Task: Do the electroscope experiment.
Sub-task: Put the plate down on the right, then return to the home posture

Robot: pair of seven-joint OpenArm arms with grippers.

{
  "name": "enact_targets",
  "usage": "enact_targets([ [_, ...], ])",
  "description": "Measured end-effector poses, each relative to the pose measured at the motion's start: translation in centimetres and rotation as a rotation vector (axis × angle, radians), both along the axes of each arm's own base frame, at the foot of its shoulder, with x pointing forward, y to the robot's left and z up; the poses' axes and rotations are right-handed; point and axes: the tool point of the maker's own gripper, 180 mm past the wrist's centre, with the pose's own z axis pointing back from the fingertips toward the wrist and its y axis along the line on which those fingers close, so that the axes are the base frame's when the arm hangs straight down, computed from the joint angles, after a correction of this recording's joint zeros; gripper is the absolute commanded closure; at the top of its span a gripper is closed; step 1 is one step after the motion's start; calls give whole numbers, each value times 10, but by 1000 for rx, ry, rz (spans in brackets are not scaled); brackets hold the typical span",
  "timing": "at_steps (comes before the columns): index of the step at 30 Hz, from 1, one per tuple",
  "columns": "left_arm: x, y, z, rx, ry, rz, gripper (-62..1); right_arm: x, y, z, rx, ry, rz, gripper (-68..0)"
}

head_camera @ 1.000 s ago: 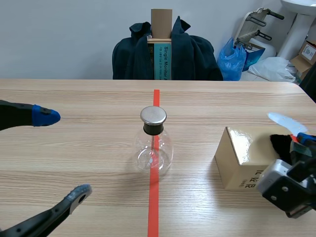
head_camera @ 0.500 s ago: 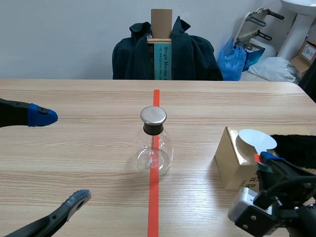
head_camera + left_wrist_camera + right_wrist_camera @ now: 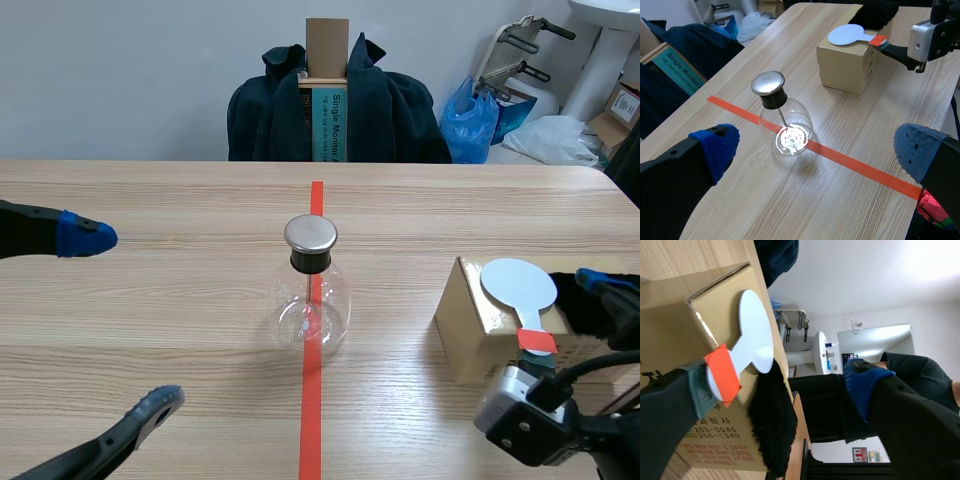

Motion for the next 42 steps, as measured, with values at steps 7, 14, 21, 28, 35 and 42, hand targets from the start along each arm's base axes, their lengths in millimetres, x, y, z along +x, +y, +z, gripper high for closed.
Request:
enact_targets([
  [7, 0, 0, 0, 0, -2, 2, -623, -1, 0, 0, -3, 2, 2, -538],
  [14, 1, 0, 0, 1, -3, 4, -623, -27, -11, -16, -56, 77, -11, -538],
  [21, 3, 2, 1, 3, -13, 18, -623, -83, -16, -35, -75, 215, 79, -538],
  [28, 3, 2, 1, 3, -13, 18, -623, -61, -62, 21, 50, 43, 4, -538],
  [35, 3, 2, 1, 3, -13, 20, -623, -21, -90, 82, 280, 36, -35, -538],
  [42, 3, 2, 1, 3, -13, 20, -623, 27, -64, 158, 452, 18, -48, -538],
])
